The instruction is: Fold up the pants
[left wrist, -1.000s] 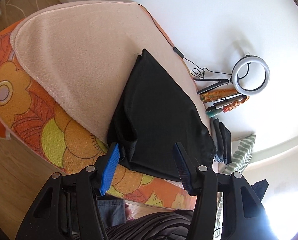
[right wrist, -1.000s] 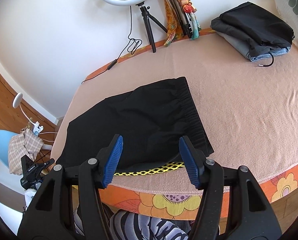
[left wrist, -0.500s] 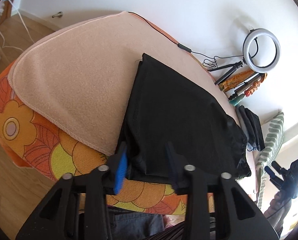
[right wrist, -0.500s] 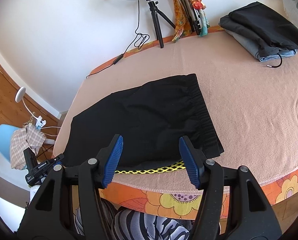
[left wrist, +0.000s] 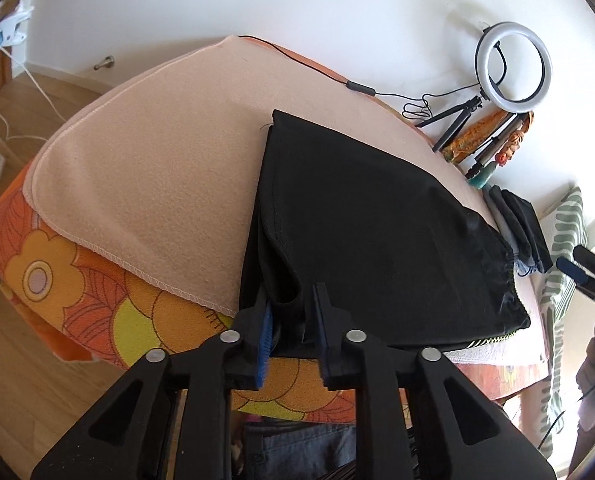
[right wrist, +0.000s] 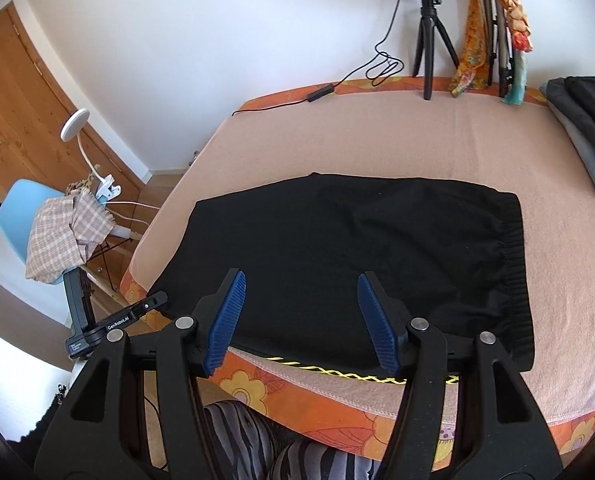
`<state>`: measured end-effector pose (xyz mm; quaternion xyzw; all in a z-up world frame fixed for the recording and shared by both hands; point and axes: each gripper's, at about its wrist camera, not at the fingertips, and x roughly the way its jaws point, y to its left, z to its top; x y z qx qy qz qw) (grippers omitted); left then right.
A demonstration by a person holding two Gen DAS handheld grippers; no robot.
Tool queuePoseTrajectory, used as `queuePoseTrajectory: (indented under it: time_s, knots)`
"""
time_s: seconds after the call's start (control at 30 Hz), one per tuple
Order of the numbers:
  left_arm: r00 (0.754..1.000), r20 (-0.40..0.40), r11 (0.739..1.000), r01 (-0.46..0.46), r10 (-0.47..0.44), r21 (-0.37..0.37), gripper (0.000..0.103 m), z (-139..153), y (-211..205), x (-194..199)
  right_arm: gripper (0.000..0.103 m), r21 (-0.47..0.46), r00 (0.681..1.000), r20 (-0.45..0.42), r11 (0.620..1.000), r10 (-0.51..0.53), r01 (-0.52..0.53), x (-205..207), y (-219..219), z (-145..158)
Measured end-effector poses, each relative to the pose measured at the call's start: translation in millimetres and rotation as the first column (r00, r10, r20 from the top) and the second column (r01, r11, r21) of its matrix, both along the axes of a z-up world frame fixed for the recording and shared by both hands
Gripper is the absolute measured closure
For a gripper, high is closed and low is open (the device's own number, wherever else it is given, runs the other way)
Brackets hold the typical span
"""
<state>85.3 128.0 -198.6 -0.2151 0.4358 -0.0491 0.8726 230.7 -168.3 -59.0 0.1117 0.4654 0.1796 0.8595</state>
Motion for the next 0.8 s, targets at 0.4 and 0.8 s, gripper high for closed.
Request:
queuePoseTrajectory:
  time_s: [0.4, 0.8]
  knots:
    - [1.000, 0.003, 0.995, 0.011, -0.011, -0.102, 0.070, -10.1, 10.1, 12.3, 0.041, -0.087, 0.985, -0.008, 0.981, 0.172, -0.172, 20.7, 86.8, -2.1]
    - [0.992, 0.127, 0.994, -0.010, 0.024, -0.111, 0.096, -4.2, -2.9, 3.3, 0.036, -0.045, 0.939, -0.179, 0.951, 0.295, -0.307, 92.4, 181.4, -47.3]
